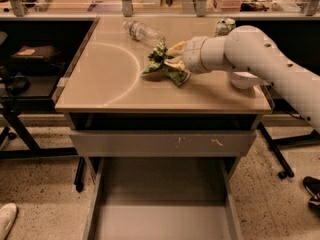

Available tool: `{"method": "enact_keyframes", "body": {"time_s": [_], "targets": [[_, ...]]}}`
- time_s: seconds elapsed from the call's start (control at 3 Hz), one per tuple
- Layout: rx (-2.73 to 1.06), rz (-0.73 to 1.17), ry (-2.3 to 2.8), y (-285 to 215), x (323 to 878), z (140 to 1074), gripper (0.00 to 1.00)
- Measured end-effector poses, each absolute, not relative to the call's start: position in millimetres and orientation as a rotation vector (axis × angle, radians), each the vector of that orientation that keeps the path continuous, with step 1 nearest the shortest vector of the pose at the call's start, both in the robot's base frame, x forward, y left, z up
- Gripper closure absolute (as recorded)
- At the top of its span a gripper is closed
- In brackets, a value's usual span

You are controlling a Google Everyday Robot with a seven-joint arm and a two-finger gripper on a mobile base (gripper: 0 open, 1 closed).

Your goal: Pick green jalapeno chip bag from middle drawer and place on counter

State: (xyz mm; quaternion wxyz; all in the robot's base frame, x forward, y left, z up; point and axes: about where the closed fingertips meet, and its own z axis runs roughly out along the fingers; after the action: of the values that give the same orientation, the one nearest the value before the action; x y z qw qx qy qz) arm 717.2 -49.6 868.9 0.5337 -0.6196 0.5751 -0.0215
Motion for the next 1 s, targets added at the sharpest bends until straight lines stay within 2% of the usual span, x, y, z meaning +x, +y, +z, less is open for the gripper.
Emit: {"method": "enact_keyframes", "body": {"time_s": [1.0], "targets": [[-1.477,-0.051,1.371,-49.5,717.2,868.8,0.10]]}}
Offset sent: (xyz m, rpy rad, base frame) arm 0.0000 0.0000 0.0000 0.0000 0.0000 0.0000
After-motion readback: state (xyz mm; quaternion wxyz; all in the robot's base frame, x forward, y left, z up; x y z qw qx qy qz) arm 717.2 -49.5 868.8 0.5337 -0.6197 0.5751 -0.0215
